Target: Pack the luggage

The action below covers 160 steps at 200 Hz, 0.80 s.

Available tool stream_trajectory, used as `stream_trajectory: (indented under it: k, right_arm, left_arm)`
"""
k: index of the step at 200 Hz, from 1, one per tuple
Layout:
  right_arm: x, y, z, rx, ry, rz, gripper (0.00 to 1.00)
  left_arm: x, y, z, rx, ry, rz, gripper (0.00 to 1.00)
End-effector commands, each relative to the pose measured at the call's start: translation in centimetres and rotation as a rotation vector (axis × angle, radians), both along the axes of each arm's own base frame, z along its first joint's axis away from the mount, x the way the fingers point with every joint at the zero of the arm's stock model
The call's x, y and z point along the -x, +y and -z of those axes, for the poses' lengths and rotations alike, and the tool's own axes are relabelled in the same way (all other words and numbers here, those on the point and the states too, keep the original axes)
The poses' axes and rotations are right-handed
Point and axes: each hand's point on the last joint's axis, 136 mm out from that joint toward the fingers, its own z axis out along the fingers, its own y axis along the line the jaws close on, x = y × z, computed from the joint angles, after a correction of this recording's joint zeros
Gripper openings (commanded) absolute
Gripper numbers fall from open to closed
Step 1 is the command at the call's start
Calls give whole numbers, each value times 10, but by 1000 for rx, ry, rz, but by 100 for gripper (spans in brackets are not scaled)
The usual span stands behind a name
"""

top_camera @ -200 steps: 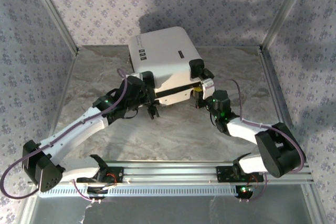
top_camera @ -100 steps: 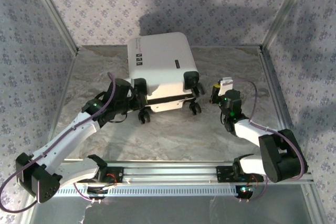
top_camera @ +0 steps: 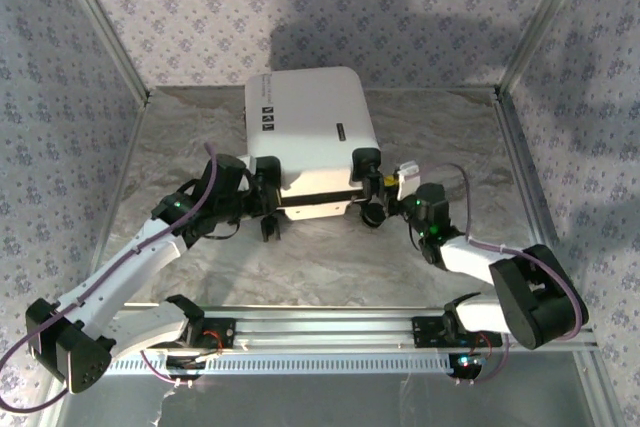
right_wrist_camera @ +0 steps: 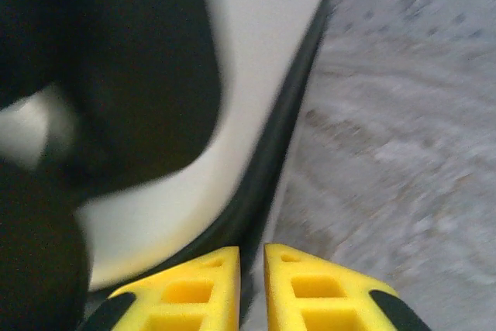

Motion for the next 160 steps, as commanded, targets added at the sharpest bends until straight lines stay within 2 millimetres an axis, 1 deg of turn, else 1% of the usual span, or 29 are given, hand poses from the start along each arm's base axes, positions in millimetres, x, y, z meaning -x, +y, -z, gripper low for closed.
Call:
stream_trajectory:
  k: [1,17,24,32,43,61,66,82,96,103,110,126,140,160]
  right_arm:
    - [14,17,3,7,-24,-63,22]
    - [20,19,5,-3,-18,-72,25]
    - [22,20,5,-5,-14,-83,29]
    - [23,23,4,-7,-10,-96,31]
    - [24,29,2,-7,-6,-124,35]
    - [24,41,-3,-11,2,-177,36]
    - [25,44,-5,-13,1,-192,37]
    - [27,55,-3,-16,19,-241,41]
    - [27,60,-1,-34,37,-265,46]
    - [25,62,-2,-44,43,-267,47]
    - [21,62,-1,-54,56,-262,50]
    - [10,60,-2,-76,87,-241,53]
    - [-1,56,-3,-108,119,-222,57]
    - [-11,52,-4,-165,153,-219,58]
  left_arm:
    - [-21,-31,-105,276,-314,66,0]
    - [-25,-33,-112,325,-327,52,0]
    - [-26,-34,-116,346,-334,47,0]
    - [-27,-35,-120,371,-343,39,0]
    - [-28,-36,-125,398,-350,38,0]
    - [-30,-36,-126,413,-351,21,0]
    - [-31,-35,-125,416,-353,11,0]
    - [-36,-32,-120,430,-353,-32,0]
    - [-39,-33,-111,446,-344,-63,0]
    - [-41,-30,-104,436,-345,-95,0]
    - [-41,-31,-98,421,-344,-112,0]
    - [-43,-26,-86,377,-356,-169,0]
    - [-43,-23,-80,364,-361,-195,0]
    - [-43,-22,-76,352,-359,-201,0]
